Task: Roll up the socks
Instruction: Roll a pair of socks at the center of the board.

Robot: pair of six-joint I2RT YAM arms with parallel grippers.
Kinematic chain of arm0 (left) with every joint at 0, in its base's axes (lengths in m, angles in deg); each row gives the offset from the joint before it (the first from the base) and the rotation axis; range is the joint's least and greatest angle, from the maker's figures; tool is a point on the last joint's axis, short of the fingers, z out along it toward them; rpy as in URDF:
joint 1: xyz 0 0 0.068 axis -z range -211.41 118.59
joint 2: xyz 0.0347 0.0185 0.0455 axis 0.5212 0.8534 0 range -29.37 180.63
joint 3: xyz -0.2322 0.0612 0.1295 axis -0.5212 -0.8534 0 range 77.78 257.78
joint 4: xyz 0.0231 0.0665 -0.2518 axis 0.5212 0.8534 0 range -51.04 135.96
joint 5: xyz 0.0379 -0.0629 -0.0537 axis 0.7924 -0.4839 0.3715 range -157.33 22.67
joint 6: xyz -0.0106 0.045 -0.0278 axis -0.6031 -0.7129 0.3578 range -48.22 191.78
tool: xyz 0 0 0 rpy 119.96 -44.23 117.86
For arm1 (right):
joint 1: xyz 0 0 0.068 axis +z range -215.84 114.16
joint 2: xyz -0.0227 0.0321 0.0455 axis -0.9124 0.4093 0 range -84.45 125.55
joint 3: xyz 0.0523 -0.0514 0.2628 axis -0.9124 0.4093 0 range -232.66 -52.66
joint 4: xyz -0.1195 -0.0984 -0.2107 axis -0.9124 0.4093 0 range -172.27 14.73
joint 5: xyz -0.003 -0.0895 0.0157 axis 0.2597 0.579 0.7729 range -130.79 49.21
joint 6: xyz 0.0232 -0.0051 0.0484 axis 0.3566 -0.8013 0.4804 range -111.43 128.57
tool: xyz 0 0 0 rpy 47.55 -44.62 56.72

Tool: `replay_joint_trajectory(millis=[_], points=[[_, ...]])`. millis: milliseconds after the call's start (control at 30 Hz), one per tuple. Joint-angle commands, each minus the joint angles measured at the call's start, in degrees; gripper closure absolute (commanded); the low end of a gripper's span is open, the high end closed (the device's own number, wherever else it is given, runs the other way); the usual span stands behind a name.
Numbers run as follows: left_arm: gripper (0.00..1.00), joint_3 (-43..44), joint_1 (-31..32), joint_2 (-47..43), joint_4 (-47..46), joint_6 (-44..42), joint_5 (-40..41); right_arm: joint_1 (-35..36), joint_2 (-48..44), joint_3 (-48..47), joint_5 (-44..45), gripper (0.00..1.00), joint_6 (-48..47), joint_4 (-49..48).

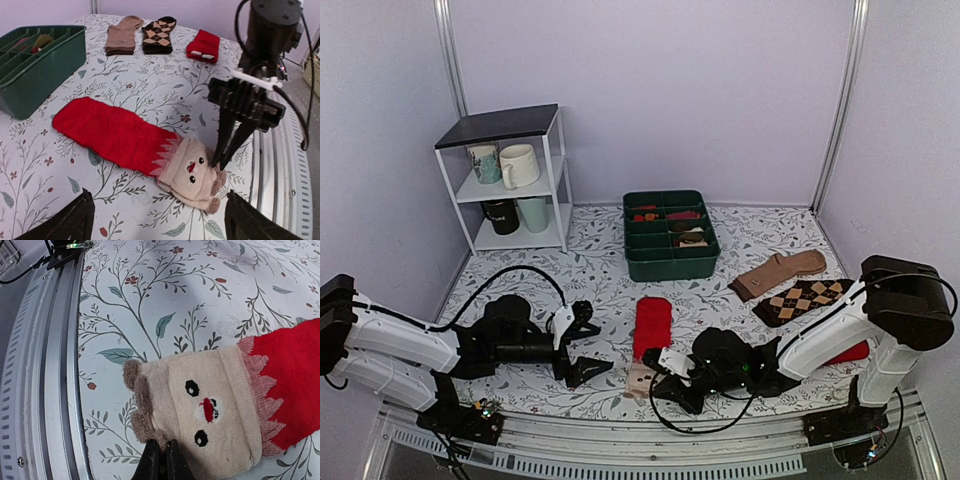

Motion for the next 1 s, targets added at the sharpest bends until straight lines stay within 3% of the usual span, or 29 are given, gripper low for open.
replay_joint_trajectory(millis=[0,233,433,667,967], points=[[0.11,-0.2,2.0,-0.1,-5.3,-6.2,-4.4,-2.7,-1.0,-0.9,-9.2,1.00,5.8,14.3],[0.15,-1.2,3.3,0.8,-6.2,-11.4,-10.3,-8.7,1.8,-2.9,-16.9,1.00,13.4,20.7],[0.23,1.6,6.4,6.7,-2.8,-14.1,-13.4,-11.8,6.3,-9.0,-19.3,1.00,16.5,28.8],[0.28,4.6,9.9,12.0,-2.5,-16.5,-11.9,-13.4,7.9,-12.7,-20.9,1.00,19.5,33.9],[0.39,9.2,11.5,21.6,-2.6,-18.6,-7.0,-13.5,8.3,-11.6,-22.6,1.00,20.7,32.7]])
